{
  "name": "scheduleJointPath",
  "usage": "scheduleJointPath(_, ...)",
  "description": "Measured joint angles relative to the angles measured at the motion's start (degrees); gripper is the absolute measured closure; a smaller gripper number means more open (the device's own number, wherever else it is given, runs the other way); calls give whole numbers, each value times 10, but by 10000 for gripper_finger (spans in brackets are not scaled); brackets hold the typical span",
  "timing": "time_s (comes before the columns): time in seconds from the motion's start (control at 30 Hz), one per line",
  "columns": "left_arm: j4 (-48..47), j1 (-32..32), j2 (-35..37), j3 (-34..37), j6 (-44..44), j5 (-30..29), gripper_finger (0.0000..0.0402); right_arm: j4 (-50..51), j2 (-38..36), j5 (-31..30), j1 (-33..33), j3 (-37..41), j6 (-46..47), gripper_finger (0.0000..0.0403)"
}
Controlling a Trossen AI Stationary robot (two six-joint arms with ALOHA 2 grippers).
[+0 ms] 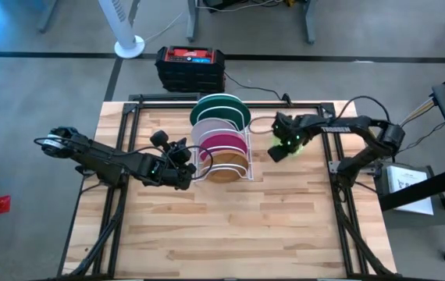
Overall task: Sort dishes
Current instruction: Put the light green plate in the dish rack
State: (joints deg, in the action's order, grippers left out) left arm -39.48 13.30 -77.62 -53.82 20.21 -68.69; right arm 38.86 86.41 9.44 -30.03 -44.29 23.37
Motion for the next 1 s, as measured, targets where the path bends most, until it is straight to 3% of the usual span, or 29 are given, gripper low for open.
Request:
scheduleJointPath(0.2, 1, 0, 0, 0, -2, 0, 401, 17, -84, -18, 84, 0, 65, 299)
scheduleJointPath(0.37, 1, 0, 0, 0, -2, 0, 401, 42, -166, -171, 88, -1, 122, 279)
scheduleJointPath(0.47, 1, 0, 0, 0, -2, 0, 401, 89, -189, -205, 49, -1, 129, 262)
scheduleJointPath(0.7, 4, 0, 0, 0, -2, 7, 401, 137, -174, -230, -37, -1, 118, 222)
scheduleJointPath(1.0, 9, 0, 0, 0, -2, 7, 401, 127, -120, -231, -57, -1, 115, 207)
